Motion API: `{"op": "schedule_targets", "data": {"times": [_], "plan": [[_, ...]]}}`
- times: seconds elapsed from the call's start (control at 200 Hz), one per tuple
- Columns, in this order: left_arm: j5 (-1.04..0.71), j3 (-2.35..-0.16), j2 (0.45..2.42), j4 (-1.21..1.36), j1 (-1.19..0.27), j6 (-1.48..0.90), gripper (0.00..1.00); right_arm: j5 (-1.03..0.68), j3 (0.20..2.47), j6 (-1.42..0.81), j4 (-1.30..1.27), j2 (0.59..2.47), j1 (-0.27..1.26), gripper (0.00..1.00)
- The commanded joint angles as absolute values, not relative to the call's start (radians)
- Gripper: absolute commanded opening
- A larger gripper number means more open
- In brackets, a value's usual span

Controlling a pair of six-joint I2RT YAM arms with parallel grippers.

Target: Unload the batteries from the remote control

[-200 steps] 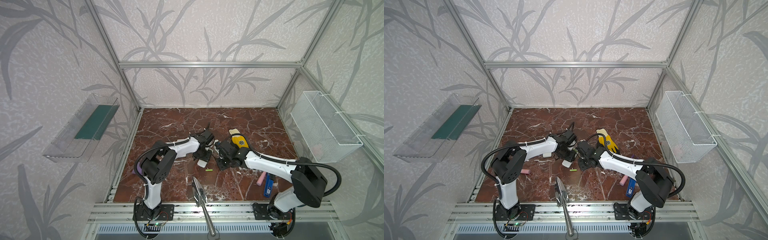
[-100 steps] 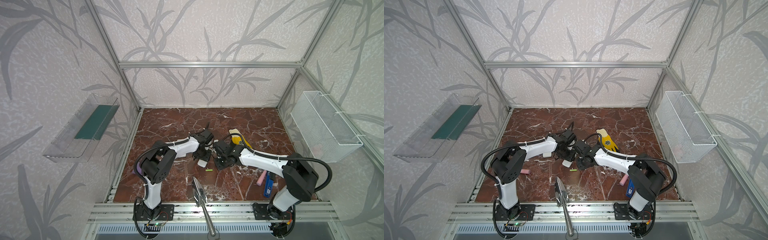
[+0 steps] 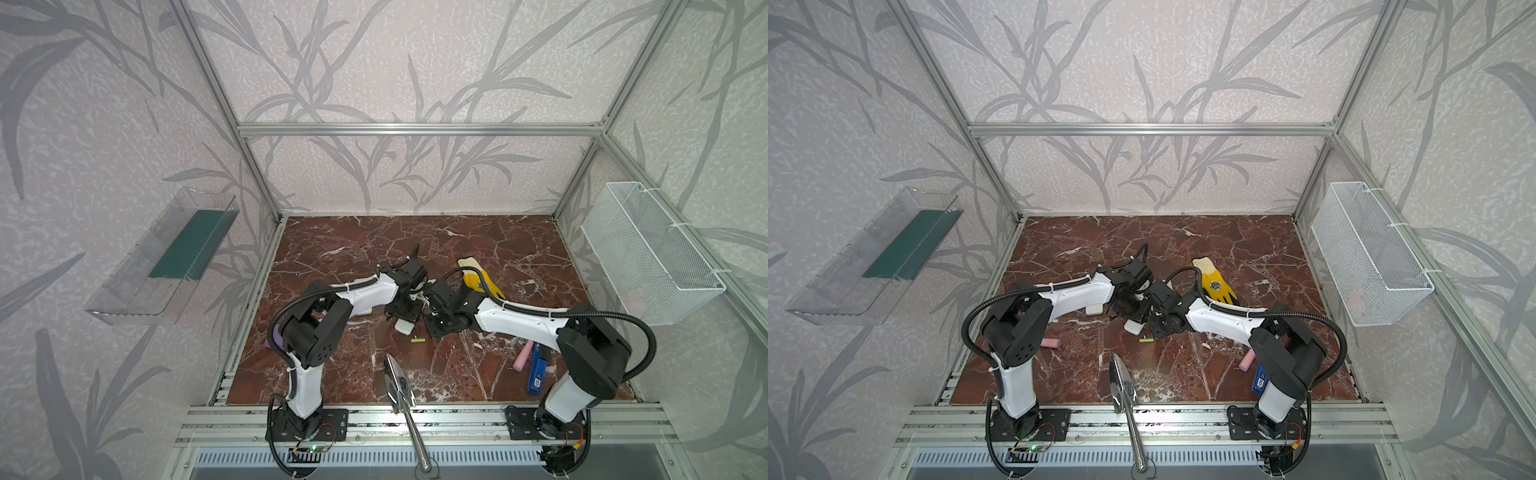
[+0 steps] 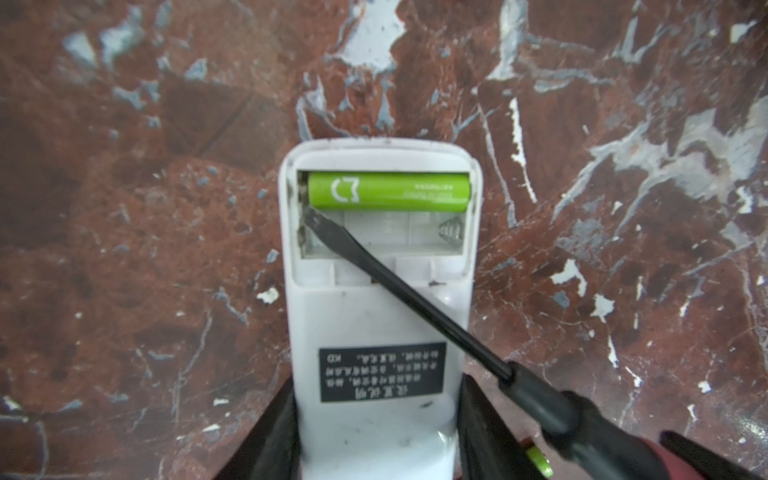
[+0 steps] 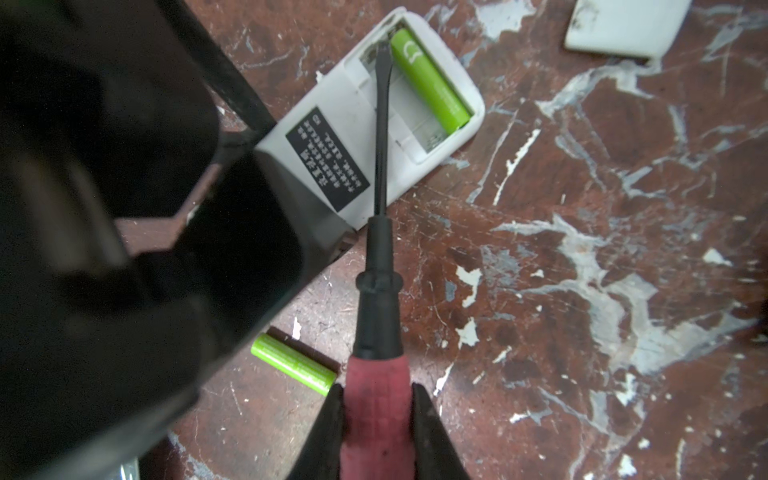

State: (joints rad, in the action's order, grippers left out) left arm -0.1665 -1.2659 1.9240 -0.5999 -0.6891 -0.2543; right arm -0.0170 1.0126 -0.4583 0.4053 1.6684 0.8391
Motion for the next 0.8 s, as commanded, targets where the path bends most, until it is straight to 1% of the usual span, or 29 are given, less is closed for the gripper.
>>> {"op": "schedule_targets", "data": {"times": [0.0, 0.185, 0.38, 0.575, 0.795], "plan": [[-0.133, -1.232, 1.970, -0.634, -0.697, -0.229, 0.27, 0.027, 1.011, -0.492, 0.549, 1.635, 0.833, 0.00], [-0.091, -1.239, 1.977, -0.630, -0.698, -0.226, 0.23, 0.031, 1.047, -0.494, 0.661, 1.612, 0.831, 0.00], [-0.043, -1.248, 1.975, -0.633, -0.705, -0.232, 0.21, 0.048, 1.084, -0.500, 0.703, 1.620, 0.828, 0.00], [0.000, -1.268, 1.975, -0.657, -0.733, -0.237, 0.20, 0.044, 1.178, -0.508, 0.748, 1.696, 0.825, 0.00], [-0.032, -1.257, 1.977, -0.648, -0.743, -0.231, 0.18, 0.034, 1.205, -0.531, 0.703, 1.768, 0.827, 0.00]]}}
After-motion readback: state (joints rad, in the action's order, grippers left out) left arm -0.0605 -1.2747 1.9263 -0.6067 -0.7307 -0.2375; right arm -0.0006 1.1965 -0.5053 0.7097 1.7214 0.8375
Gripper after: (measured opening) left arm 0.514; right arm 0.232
